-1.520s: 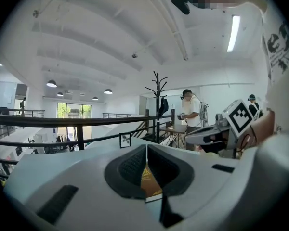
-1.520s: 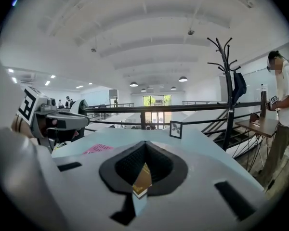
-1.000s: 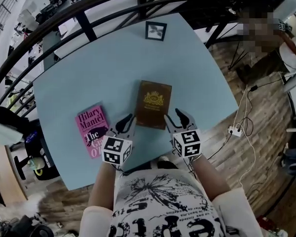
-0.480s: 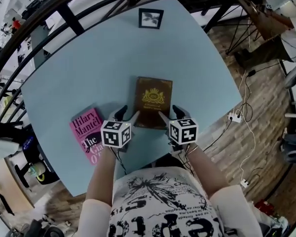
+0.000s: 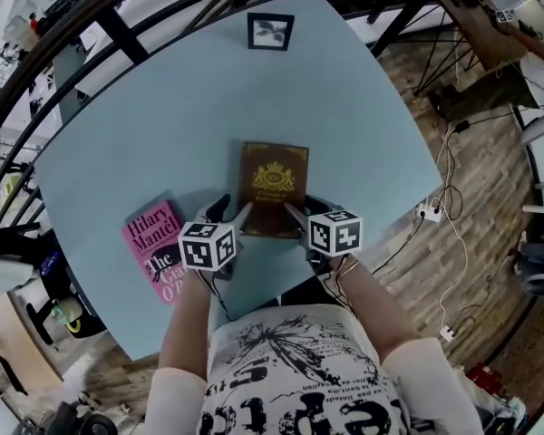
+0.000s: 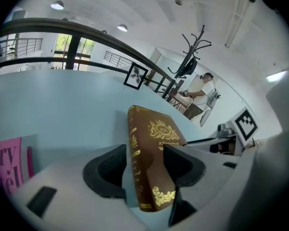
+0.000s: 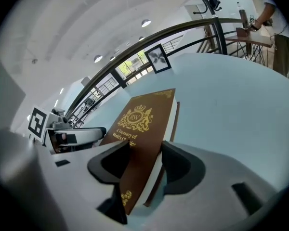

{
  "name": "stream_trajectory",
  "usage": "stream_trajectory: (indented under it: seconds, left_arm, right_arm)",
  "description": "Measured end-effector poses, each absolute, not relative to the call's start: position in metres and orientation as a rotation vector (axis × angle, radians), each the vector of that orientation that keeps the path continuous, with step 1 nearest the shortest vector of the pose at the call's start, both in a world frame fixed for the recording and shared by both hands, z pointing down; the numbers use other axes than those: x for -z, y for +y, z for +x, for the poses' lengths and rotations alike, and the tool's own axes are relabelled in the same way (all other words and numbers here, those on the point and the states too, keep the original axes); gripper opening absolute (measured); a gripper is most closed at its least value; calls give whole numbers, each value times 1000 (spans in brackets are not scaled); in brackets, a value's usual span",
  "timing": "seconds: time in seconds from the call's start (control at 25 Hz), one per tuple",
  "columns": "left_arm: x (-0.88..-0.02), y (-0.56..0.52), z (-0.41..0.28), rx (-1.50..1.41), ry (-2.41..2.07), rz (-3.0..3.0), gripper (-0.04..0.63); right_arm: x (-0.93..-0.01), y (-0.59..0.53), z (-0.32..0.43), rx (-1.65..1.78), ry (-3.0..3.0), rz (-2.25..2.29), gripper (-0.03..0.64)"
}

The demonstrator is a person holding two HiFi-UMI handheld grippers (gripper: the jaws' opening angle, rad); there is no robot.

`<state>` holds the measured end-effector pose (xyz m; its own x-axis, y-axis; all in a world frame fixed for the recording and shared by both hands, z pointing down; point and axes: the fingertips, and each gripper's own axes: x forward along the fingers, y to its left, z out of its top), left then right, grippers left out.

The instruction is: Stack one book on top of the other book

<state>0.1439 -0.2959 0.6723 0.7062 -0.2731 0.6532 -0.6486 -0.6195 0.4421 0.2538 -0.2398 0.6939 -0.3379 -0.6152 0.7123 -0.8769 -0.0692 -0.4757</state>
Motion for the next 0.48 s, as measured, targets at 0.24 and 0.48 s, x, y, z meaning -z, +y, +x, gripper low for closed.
stream_trajectory:
  seconds: [0.24,0.48]
  left_arm:
    - [-689,-287,152,-693,-679,2132,213]
    - [-689,-288,153,-735,-696,2130,213]
  right_arm:
    - [-695,-240,254,-1365,-1944,1558,209]
    - [-696,-240,256,-1364,-1942,1554,212]
